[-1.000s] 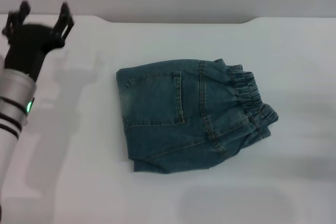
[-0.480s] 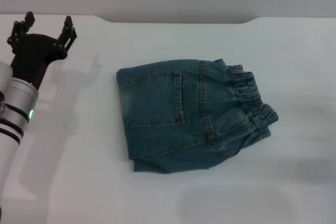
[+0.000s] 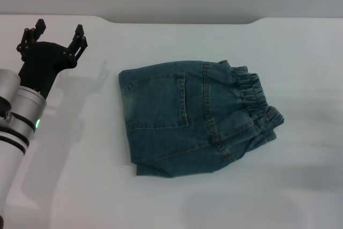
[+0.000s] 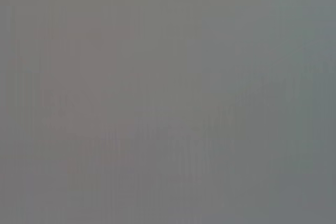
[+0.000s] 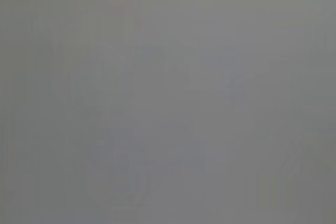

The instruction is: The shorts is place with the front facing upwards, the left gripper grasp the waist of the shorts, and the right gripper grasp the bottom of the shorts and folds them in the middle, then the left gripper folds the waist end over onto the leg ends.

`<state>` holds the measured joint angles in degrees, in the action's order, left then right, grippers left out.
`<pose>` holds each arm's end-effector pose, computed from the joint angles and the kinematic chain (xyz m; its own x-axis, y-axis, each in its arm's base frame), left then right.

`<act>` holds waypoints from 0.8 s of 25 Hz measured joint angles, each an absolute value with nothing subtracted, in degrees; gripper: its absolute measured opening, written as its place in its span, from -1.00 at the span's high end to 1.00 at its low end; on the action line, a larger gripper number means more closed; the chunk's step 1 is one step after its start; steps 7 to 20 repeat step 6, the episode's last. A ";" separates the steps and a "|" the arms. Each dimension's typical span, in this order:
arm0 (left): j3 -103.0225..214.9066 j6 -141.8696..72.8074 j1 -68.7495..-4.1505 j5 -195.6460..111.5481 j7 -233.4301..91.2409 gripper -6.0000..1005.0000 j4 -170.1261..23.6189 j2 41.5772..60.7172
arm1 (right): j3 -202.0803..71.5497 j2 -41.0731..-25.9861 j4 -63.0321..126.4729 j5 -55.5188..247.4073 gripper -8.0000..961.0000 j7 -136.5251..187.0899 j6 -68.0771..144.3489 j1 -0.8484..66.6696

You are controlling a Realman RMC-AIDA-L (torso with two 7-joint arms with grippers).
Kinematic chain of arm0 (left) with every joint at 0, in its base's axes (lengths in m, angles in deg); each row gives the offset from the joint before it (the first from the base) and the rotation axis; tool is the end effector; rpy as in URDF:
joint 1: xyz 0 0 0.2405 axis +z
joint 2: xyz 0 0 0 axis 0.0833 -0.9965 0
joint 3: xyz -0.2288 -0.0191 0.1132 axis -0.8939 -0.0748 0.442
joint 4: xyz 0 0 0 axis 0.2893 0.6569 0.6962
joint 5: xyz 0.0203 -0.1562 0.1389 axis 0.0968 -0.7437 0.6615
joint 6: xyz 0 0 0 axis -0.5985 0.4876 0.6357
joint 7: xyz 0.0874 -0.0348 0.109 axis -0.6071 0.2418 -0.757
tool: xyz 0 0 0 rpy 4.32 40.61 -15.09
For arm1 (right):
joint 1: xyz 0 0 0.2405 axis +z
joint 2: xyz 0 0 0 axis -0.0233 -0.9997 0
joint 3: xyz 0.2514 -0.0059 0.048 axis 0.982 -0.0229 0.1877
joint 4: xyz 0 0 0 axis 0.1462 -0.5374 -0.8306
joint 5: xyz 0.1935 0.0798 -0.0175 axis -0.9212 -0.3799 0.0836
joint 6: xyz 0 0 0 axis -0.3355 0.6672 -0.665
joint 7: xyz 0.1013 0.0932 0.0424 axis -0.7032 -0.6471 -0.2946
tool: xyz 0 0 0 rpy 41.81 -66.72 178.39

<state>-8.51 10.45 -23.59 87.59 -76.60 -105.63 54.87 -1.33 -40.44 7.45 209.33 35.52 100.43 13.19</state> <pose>-0.2863 0.3443 -0.0308 0.7433 -0.0465 0.6673 0.6519 -0.1734 -0.7382 0.3541 0.2793 0.0062 0.7611 0.1023 -0.6405 -0.6484 0.1431 -0.7477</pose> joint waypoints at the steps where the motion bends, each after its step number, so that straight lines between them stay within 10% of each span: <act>1: -8.50 10.38 -23.63 87.51 -76.60 -0.67 -105.63 54.84 | -1.75 -40.44 7.46 209.32 0.98 35.51 100.62 13.24; 20: -8.49 10.27 -23.74 87.42 -76.58 -0.67 -105.53 54.78 | -3.23 -40.23 7.69 209.24 0.98 34.93 101.75 13.85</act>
